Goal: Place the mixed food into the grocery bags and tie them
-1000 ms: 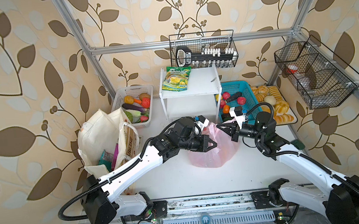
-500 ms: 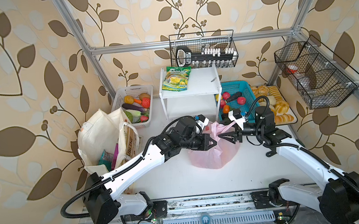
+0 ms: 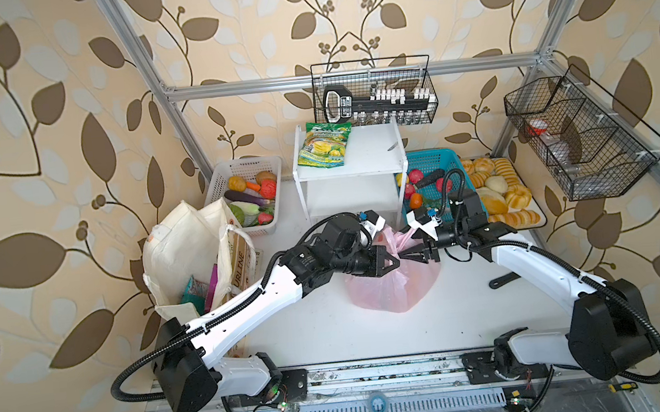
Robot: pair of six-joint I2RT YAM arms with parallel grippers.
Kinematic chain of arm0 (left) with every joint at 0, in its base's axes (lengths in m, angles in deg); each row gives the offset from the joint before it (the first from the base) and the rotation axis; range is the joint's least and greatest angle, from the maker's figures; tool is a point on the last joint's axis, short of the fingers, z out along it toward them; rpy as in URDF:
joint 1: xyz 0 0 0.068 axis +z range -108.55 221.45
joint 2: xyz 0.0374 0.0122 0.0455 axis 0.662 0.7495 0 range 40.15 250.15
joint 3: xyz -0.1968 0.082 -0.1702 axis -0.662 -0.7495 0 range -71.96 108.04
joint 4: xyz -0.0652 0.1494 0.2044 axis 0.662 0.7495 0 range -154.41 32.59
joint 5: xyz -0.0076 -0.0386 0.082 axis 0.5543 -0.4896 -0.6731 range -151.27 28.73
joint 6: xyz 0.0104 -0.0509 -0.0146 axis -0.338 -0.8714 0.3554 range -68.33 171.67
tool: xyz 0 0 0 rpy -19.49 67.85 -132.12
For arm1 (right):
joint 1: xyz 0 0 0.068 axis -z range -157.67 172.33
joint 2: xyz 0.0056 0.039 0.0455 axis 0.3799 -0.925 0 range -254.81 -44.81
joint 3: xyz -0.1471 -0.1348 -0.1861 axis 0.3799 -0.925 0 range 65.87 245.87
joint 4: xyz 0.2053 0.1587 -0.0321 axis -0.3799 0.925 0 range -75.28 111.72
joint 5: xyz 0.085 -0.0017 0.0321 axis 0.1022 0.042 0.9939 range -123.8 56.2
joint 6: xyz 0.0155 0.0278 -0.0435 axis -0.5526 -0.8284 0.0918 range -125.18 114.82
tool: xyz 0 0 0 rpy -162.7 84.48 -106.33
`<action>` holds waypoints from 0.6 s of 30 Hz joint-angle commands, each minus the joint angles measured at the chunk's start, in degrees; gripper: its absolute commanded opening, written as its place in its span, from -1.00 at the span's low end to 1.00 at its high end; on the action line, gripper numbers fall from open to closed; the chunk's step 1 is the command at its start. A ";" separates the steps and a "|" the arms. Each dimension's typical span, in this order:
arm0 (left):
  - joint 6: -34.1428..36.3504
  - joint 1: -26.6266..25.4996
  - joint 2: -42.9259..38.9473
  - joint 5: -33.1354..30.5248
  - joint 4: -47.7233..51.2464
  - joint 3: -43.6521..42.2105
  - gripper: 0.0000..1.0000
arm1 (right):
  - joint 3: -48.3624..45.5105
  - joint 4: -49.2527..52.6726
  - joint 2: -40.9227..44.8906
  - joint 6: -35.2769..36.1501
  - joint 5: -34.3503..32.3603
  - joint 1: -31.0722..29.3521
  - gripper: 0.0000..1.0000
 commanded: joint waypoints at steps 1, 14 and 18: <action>1.65 -0.44 -2.34 -1.64 0.07 2.33 -1.00 | 0.99 -0.14 0.40 1.11 4.52 -0.06 -0.04; 2.60 -0.44 -2.20 -1.21 1.73 3.88 -0.86 | -3.04 -8.98 5.10 -12.88 0.23 -0.07 -1.00; 3.36 -0.44 -3.07 -3.18 2.78 5.47 -0.48 | -6.98 -14.14 10.28 -21.91 -5.73 -0.26 -1.00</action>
